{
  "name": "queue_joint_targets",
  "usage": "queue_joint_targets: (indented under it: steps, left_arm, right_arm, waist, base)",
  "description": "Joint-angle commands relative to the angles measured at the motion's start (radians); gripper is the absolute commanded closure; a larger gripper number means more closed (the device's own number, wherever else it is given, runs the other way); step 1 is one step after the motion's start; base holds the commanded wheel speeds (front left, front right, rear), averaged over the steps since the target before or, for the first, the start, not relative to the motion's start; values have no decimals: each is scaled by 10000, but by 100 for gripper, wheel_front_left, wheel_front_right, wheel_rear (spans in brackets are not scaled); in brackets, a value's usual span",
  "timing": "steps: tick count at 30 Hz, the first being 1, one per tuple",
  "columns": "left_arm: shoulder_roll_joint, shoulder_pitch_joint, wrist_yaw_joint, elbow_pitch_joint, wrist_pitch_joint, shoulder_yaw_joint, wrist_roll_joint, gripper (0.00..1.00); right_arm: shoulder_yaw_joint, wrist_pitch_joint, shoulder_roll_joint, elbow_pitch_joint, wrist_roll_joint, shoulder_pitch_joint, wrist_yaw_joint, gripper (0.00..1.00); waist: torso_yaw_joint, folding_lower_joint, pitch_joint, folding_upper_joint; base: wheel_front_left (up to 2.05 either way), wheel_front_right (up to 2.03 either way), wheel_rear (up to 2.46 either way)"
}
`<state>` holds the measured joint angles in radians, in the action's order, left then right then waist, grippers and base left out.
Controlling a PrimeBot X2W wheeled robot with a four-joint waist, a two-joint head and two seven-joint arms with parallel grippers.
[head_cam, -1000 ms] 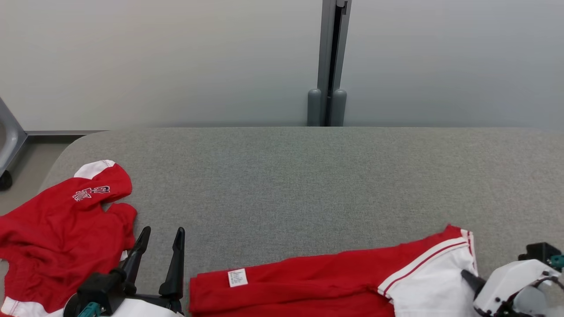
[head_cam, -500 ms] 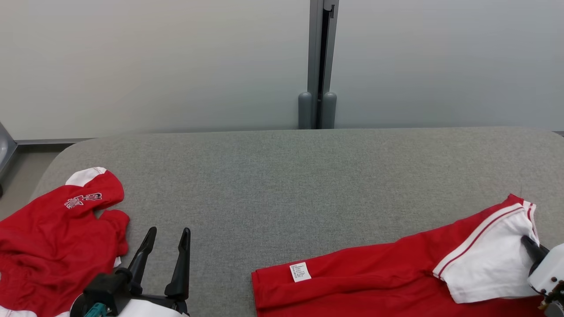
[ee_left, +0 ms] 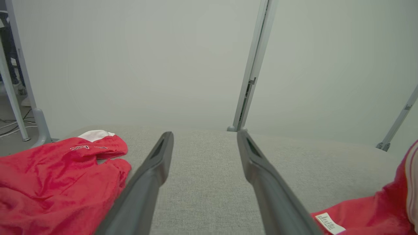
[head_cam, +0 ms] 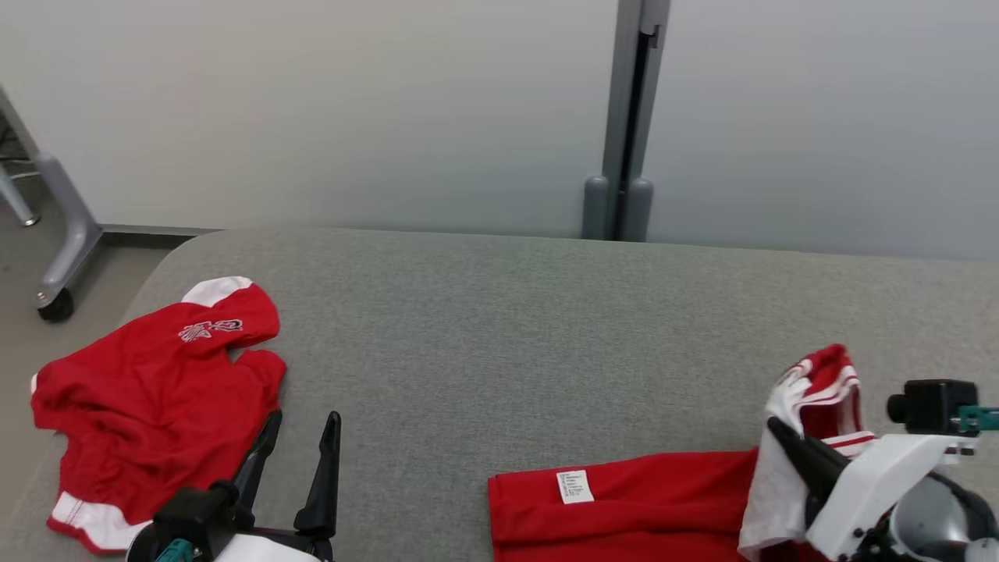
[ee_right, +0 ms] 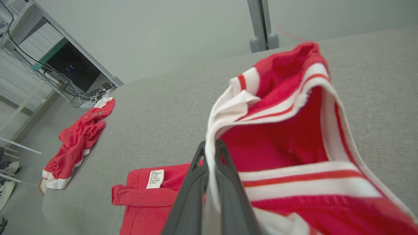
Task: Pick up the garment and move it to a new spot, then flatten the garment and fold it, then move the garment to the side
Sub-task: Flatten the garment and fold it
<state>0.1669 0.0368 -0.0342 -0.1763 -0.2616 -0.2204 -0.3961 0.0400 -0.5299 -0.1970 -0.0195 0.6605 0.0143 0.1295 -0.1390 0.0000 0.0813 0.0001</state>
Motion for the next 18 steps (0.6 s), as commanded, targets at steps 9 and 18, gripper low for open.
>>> queue_joint_targets:
  steps: [9,18]
  left_arm:
    - [161,-328,-106,-174,119,-180,124,0]
    - [207,-593,-160,-231,275,-402,129,0]
  right_arm:
    - [1145,-396,1006,61,-78,-173,24,100]
    - [1935,124,1362,1514,309,341,24,100]
  waist:
    - [-1505,0,16,-1]
    - [-2274,0,-25,-1]
  base:
    - [0,0,0]
    - [0,0,0]
